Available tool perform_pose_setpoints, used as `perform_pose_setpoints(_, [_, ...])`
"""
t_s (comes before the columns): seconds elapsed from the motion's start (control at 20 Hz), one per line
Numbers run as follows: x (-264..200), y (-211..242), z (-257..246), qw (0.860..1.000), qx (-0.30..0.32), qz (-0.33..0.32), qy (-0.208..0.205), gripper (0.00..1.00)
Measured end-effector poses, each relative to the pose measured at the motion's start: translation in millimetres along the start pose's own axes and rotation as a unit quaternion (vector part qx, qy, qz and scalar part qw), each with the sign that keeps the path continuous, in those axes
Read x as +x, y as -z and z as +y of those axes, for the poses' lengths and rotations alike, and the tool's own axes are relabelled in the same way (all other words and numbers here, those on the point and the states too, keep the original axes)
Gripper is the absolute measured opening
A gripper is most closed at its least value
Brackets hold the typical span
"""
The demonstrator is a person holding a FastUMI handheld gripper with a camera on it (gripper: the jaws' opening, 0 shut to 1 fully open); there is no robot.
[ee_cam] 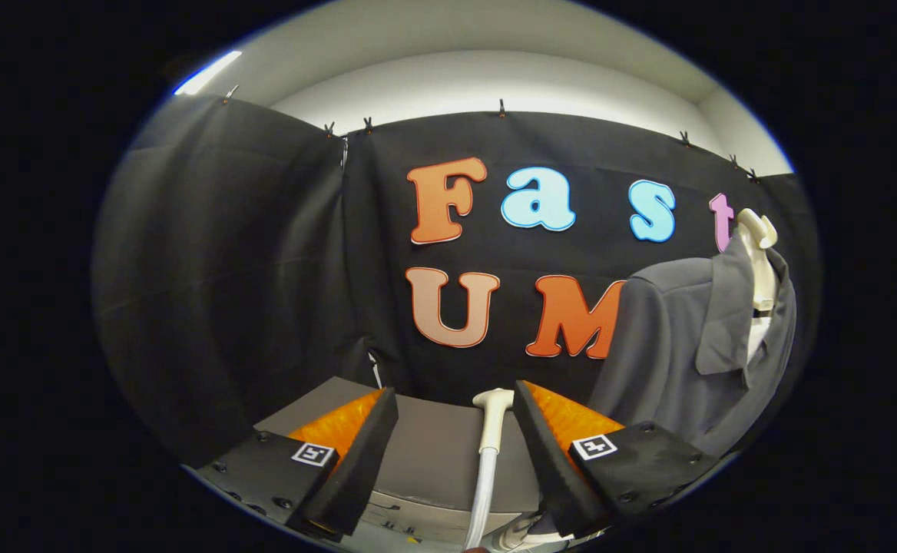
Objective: Iron the clothes twice with a garment steamer, once on the left side and once on the right side.
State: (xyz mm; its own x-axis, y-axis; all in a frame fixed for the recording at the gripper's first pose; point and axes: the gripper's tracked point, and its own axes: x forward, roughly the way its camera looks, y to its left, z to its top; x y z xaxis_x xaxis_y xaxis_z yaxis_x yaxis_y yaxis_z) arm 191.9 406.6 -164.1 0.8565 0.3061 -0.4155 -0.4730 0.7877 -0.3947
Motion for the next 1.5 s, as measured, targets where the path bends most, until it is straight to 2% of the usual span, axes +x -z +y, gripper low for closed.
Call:
perform_pose_setpoints(0.15, [43.0, 10.4, -0.4, 1.0, 0.001, 0.03, -0.004, 0.97])
perform_pose_setpoints(0.55, [163.1, 82.5, -54.7, 0.985, -0.049, 0.151, 0.064, 0.99])
perform_pose_setpoints(0.9, [237.6, 155.1, -94.9, 0.968, -0.009, 0.23, 0.101, 0.98])
perform_pose_setpoints(1.25, [261.1, 217.4, -101.8, 0.949, 0.061, 0.294, 0.097, 0.98])
perform_pose_setpoints(1.4, [260.7, 233.8, -104.4, 0.94, 0.081, 0.315, 0.1, 0.83])
perform_pose_setpoints(1.5, [260.0, 242.4, -104.0, 0.936, 0.096, 0.325, 0.1, 0.69])
